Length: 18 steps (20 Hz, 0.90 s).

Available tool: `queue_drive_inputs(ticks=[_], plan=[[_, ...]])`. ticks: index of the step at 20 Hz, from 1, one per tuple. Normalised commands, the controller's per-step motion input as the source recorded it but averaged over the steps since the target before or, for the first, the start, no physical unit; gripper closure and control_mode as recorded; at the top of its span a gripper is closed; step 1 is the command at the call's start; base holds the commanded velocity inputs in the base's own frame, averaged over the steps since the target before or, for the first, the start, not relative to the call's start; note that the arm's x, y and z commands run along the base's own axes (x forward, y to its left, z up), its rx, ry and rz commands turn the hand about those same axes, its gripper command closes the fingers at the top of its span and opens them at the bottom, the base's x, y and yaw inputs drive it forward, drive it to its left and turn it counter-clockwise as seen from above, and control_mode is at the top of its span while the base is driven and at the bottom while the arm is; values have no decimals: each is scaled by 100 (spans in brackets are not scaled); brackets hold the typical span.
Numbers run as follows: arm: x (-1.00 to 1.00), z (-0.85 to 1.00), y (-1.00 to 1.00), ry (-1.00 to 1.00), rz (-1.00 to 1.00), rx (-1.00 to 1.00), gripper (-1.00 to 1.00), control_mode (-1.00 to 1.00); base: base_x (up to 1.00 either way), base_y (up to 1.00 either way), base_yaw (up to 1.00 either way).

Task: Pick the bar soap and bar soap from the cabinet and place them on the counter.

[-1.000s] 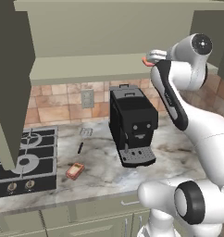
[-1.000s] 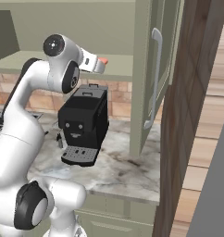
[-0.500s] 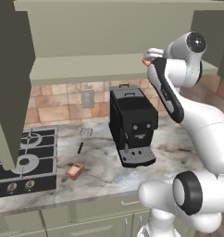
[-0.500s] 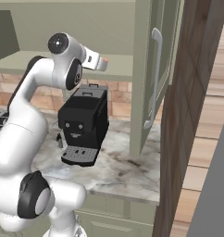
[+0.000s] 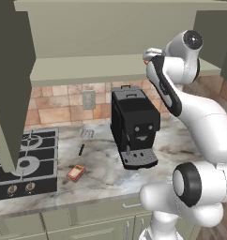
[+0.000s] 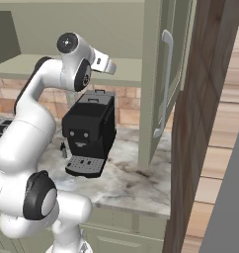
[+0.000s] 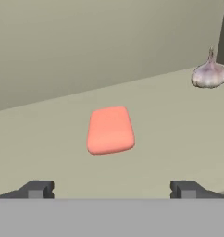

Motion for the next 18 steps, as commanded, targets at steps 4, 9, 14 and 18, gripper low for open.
queue_drive_inputs(ticks=[4,9,14,18], plan=[[22,-8,0,1,0,0,-100,-100,0,0,0],[22,-16,0,0,0,0,-100,-100,0,0,0],[28,-8,-2,0,0,0,-100,-100,0,0,0],[31,-1,-7,0,0,0,-100,-100,0,0,0]])
